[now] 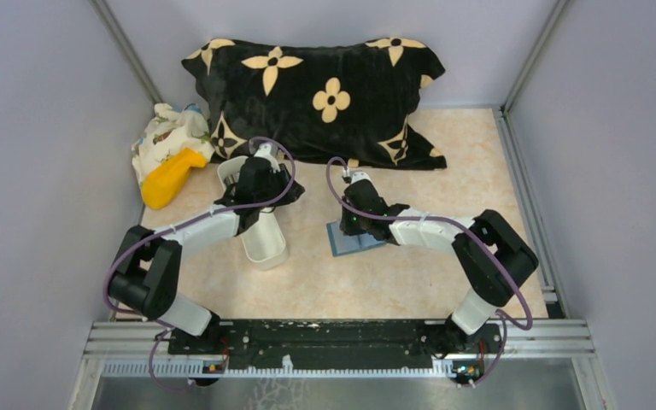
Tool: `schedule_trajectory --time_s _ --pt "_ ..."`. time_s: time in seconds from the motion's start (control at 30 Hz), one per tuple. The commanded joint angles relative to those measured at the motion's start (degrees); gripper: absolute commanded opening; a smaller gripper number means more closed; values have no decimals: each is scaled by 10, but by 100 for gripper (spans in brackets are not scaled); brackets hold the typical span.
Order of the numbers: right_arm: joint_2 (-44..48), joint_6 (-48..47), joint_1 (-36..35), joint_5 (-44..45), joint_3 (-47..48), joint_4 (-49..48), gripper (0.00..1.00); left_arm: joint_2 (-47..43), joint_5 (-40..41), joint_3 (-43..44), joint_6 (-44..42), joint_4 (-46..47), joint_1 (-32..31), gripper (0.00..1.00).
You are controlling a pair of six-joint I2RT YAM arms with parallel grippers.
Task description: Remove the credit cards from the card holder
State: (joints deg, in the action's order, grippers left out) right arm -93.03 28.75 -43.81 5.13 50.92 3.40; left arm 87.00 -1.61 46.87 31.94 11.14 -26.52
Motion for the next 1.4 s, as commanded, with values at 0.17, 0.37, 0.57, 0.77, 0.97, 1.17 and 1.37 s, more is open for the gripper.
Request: schedule_trajectory --time_s 0.17,0.37,0.57,0.77,0.97,1.17,1.37 --pt "57 50 50 -160 -67 -154 0 15 -85 1 11 68 3 29" --pt "55 97 96 -231 -120 -236 0 20 -112 0 14 87 3 29" --pt "51 154 130 -306 -169 -350 0 32 -139 1 25 105 3 28" --pt "54 173 139 -340 -182 -387 0 44 -152 3 32 112 3 28" --pt "31 217 166 -375 -211 -470 0 47 -160 -2 48 120 3 28" --pt "-28 291 198 -420 -244 -601 0 46 -200 -17 73 145 2 27" --pt "-121 388 217 -456 -277 -792 0 62 -245 -38 114 193 -11 27"
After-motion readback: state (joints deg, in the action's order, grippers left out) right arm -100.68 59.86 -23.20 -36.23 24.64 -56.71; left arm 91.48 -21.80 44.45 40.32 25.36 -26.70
